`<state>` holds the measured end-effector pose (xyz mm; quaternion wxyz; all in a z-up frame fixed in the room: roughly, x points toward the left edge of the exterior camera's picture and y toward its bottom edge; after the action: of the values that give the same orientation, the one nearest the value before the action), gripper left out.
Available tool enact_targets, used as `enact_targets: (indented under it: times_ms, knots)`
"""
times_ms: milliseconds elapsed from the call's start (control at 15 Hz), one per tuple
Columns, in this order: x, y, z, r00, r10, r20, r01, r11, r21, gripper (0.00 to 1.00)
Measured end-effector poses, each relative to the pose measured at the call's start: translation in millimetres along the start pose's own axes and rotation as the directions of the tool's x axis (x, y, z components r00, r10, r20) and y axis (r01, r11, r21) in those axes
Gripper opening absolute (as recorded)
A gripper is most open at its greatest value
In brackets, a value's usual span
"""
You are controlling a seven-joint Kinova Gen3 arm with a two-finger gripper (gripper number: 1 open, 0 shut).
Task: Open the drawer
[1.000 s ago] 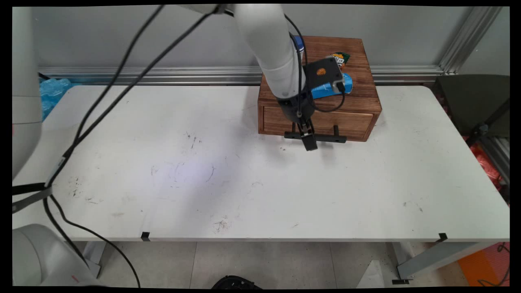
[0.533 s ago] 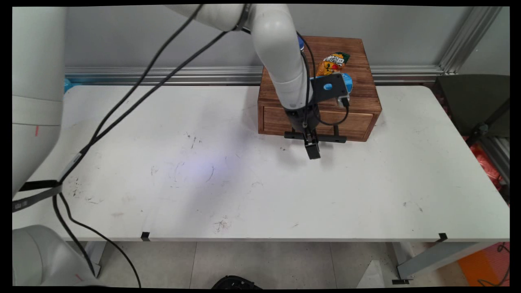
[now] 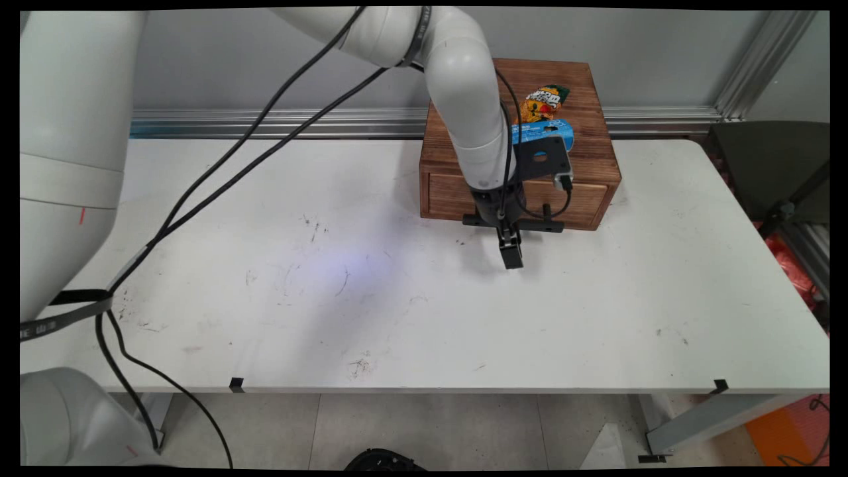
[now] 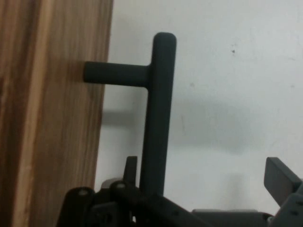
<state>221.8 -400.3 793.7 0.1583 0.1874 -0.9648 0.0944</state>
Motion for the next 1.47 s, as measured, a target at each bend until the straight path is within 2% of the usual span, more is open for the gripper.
enact_targets:
  times_ms: [533,1467]
  knots:
    - [-1,17,4,0.999,0.043,0.011,-0.043,0.999,-0.031,1.0]
    - [-14,85,-16,0.997,0.074,0.013,-0.073,0.993,-0.088,1.0]
